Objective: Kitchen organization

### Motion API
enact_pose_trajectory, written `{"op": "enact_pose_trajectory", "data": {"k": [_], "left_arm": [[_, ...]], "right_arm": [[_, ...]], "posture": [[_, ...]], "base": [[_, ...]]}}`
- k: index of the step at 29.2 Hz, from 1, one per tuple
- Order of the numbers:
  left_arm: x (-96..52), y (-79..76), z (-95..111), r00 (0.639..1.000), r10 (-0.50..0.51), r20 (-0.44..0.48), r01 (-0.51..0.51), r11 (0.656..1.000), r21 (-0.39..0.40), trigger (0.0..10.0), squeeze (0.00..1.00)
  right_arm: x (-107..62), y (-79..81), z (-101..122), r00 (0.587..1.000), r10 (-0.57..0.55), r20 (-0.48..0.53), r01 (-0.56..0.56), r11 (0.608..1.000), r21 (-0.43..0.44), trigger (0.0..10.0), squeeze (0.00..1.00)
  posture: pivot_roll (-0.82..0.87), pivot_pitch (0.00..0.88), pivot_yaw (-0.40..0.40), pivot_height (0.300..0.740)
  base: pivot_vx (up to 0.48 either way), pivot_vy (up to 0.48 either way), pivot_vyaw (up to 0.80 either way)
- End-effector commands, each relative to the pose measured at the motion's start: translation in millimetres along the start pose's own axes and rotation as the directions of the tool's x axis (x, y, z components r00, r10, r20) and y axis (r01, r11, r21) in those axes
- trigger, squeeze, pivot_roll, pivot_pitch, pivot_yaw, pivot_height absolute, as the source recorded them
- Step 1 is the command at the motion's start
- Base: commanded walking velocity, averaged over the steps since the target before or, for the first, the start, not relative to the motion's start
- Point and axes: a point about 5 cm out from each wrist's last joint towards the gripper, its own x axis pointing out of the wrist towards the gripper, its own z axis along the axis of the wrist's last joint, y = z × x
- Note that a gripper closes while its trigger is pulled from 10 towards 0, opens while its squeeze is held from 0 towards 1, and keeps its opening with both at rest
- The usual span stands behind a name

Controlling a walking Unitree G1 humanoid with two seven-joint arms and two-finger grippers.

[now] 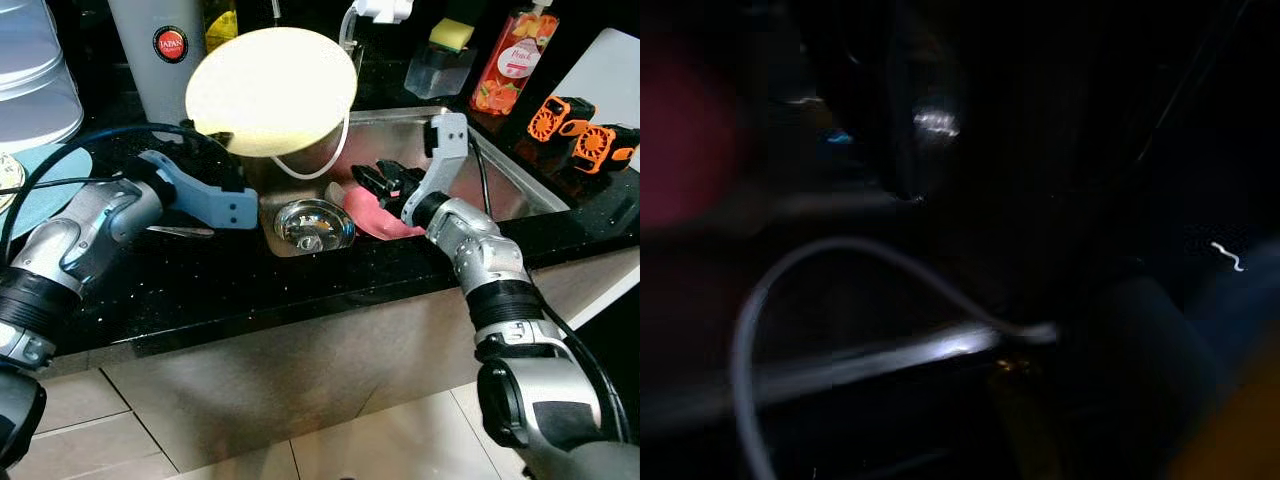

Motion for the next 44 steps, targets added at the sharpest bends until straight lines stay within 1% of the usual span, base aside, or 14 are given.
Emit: {"op": "enact_pose_trajectory", "data": {"k": [1,3,5,7,9,10,13,17,19,23,31,37,39,44], "left_arm": [[-1.3,-1.5,-1.1,1.000,-0.004,0.001,0.004,1.000,0.009,10.0,0.00],[-1.4,-3.5,-1.4,1.000,-0.012,-0.004,0.012,1.000,0.005,10.0,0.00],[-1.4,-4.2,-1.7,1.000,-0.014,-0.007,0.014,1.000,0.004,10.0,0.00],[-0.1,-6.9,-1.0,1.000,-0.018,-0.010,0.018,1.000,0.001,10.0,0.00],[1.9,-9.6,1.8,1.000,-0.022,-0.004,0.022,1.000,-0.006,10.0,0.00],[2.7,-10.8,3.6,1.000,-0.024,0.001,0.024,1.000,-0.010,10.0,0.00],[4.0,-11.7,5.4,1.000,-0.023,0.008,0.023,1.000,-0.017,10.0,0.00],[5.5,-8.1,6.3,1.000,-0.005,0.013,0.005,1.000,-0.018,10.0,0.00],[7.0,-4.9,8.0,1.000,0.011,0.019,-0.011,1.000,-0.019,10.0,0.00],[8.3,-2.9,10.5,0.999,0.040,0.023,-0.040,0.999,-0.024,10.0,0.00],[9.2,-7.3,15.5,0.999,0.022,0.046,-0.021,0.999,-0.030,10.0,0.00],[13.3,-19.0,29.2,0.995,-0.024,0.095,0.028,0.998,-0.051,10.0,0.00],[13.5,-19.7,29.7,0.995,-0.025,0.096,0.030,0.998,-0.050,10.0,0.00],[14.4,-12.5,24.4,0.996,0.001,0.084,0.003,0.999,-0.046,10.0,0.00]], "right_arm": [[-1.4,8.6,0.5,0.998,0.065,0.021,-0.068,0.982,0.177,10.0,0.00],[-0.6,20.4,2.4,0.989,0.141,0.051,-0.150,0.948,0.281,10.0,0.00],[-0.7,23.7,3.6,0.985,0.161,0.061,-0.172,0.936,0.308,10.0,0.00],[-1.9,44.0,10.2,0.955,0.272,0.117,-0.296,0.879,0.375,10.0,0.00],[-3.4,62.5,13.4,0.922,0.353,0.157,-0.386,0.841,0.378,10.0,0.00],[-3.0,69.9,13.5,0.914,0.370,0.169,-0.407,0.838,0.364,10.0,0.00],[-2.0,77.0,13.8,0.911,0.376,0.168,-0.412,0.842,0.349,10.0,0.00],[0.5,73.6,11.3,0.934,0.337,0.116,-0.356,0.868,0.346,10.0,0.00],[2.4,65.8,4.9,0.964,0.262,0.055,-0.263,0.891,0.371,10.0,0.00],[4.8,52.3,-3.6,0.992,0.126,0.001,-0.117,0.918,0.378,10.0,0.00],[5.6,56.1,-0.1,0.991,0.132,0.008,-0.125,0.917,0.380,10.0,0.00],[8.0,60.8,3.9,0.990,0.141,0.020,-0.138,0.914,0.382,10.0,0.00],[8.1,61.1,4.5,0.990,0.142,0.021,-0.139,0.913,0.383,10.0,0.00],[4.7,58.4,6.5,0.990,0.139,0.024,-0.138,0.919,0.370,10.0,0.00]], "posture": [[0.16,0.000,-0.105,0.740],[0.16,0.000,-0.101,0.740],[0.16,0.000,-0.101,0.740],[0.16,0.000,-0.101,0.740],[0.16,0.000,-0.101,0.740],[0.15,0.000,-0.097,0.740],[0.15,0.000,-0.097,0.740],[0.15,0.000,-0.099,0.740],[0.15,0.000,-0.100,0.740],[0.15,0.000,-0.099,0.740],[0.15,0.000,-0.098,0.740],[0.15,0.000,-0.095,0.740],[0.15,0.000,-0.095,0.740],[0.14,0.000,-0.095,0.740]], "base": [[0.000,0.000,0.00],[0.000,0.000,0.00],[0.000,0.000,0.00],[0.000,0.000,0.00],[0.000,0.000,0.00],[0.000,0.000,0.00],[0.000,0.000,0.00],[0.000,0.000,0.00],[0.000,0.000,0.00],[0.000,0.000,0.00],[0.000,0.000,0.00],[0.000,0.000,0.00],[0.000,0.000,0.00],[0.000,0.000,0.00]]}}
